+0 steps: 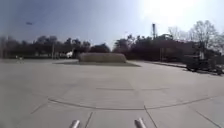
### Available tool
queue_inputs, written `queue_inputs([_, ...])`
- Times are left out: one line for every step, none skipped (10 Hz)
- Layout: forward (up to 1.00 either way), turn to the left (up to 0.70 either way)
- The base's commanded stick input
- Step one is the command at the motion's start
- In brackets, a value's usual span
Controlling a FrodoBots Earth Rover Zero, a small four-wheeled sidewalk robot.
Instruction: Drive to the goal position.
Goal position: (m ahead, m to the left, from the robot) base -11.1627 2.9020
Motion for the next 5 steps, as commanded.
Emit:
queue_inputs([1.00, 0.00])
queue_inputs([1.00, 0.00])
queue_inputs([1.00, 0.00])
queue_inputs([1.00, 0.00])
queue_inputs([1.00, 0.00])
